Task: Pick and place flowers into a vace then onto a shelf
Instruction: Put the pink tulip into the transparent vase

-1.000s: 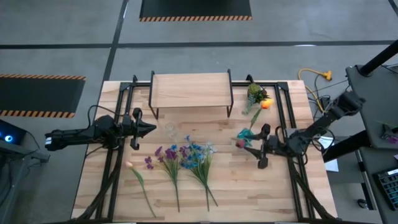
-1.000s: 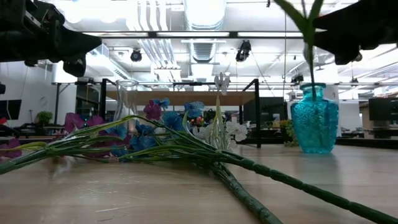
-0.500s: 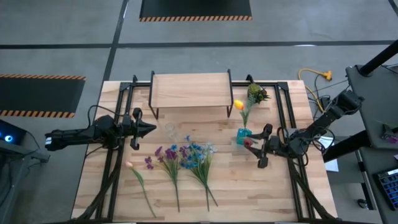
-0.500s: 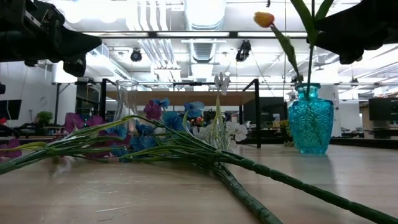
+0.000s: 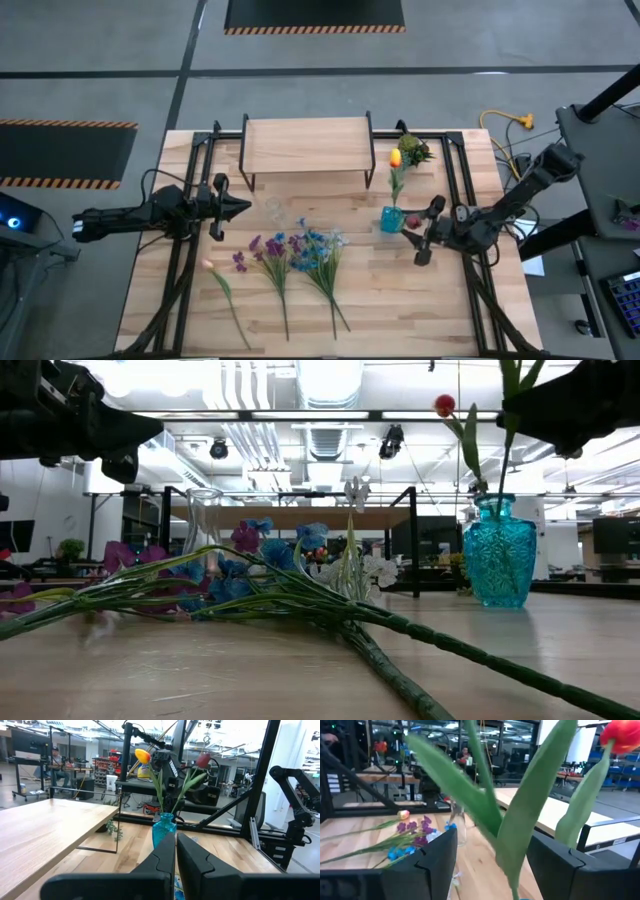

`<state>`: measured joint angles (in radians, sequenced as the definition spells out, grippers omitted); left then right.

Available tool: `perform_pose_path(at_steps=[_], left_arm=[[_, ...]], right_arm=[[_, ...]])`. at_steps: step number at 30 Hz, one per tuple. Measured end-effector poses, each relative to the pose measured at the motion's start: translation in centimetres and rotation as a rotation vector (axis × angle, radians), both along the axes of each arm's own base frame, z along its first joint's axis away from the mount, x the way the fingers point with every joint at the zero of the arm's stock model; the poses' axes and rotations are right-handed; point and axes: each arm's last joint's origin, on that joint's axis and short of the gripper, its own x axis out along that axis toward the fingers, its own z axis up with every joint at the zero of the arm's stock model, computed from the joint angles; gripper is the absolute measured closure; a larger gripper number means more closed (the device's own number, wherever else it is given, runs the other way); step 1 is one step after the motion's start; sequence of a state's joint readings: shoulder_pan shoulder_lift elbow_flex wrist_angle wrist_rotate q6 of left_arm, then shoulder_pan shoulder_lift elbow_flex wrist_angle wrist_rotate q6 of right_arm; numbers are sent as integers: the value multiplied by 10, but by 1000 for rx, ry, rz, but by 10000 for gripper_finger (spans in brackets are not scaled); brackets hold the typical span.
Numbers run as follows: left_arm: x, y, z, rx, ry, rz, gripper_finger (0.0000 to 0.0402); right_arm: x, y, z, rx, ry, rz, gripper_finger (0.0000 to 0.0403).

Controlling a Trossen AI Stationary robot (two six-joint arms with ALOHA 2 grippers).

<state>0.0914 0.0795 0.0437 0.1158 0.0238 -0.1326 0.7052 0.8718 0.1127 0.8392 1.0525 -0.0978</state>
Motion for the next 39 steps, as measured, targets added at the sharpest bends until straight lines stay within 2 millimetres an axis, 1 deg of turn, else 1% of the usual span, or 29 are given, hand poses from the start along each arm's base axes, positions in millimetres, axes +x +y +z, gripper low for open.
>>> perform_pose_path(at_steps=[2, 6, 8, 17, 20, 24, 27, 35, 39], left_arm=[[0, 0, 0, 0, 0, 0, 402], [0, 0, 0, 0, 0, 0, 402], [0, 0, 0, 0, 0, 0, 402], [0, 0, 0, 0, 2, 0, 402], [0, 0, -1, -1, 7, 0, 402], [0, 0, -1, -1, 8, 0, 402], [0, 0, -1, -1, 7, 0, 402], [0, 0, -1, -1, 7, 0, 402], [0, 0, -1, 0, 6, 0, 402]], right_arm=[[-2, 0, 0, -8, 10, 5, 183], [-6, 0, -2, -16, 53, -75, 183], [-8, 1, -1, -15, 61, -76, 183], [-11, 13, 18, -23, 116, -6, 183], [-16, 15, 19, 28, 174, 14, 183], [-25, 13, 17, 177, 268, 35, 183], [-28, 13, 15, 253, 285, 38, 183], [-36, 24, 14, 290, 303, 168, 184], [-40, 34, 17, 296, 278, 262, 184]])
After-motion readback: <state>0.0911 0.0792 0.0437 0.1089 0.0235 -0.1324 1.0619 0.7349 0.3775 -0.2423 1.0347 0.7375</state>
